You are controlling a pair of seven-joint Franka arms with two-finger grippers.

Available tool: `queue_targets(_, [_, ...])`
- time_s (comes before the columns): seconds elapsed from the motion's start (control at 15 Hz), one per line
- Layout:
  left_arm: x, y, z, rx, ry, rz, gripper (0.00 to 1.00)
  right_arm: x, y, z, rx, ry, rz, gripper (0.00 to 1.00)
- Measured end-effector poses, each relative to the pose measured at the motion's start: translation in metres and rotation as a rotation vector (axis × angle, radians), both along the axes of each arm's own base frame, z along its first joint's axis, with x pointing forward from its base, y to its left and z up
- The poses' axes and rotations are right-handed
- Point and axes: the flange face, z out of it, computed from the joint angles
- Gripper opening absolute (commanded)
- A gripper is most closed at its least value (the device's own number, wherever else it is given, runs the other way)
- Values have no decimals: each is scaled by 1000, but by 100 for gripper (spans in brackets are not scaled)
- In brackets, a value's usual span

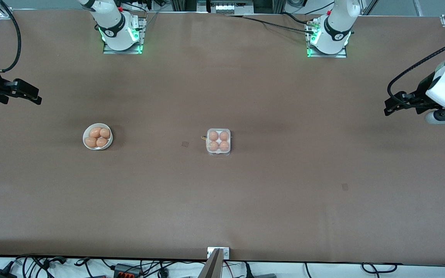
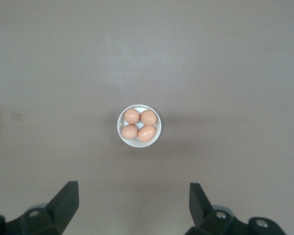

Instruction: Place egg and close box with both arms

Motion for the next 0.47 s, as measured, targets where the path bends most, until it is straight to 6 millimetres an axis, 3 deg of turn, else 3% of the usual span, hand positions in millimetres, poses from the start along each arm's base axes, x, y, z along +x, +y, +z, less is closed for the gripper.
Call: queue_targets(0.47, [-3,-1,0,0,8,-1,100,0,0,0,0,0,0,100])
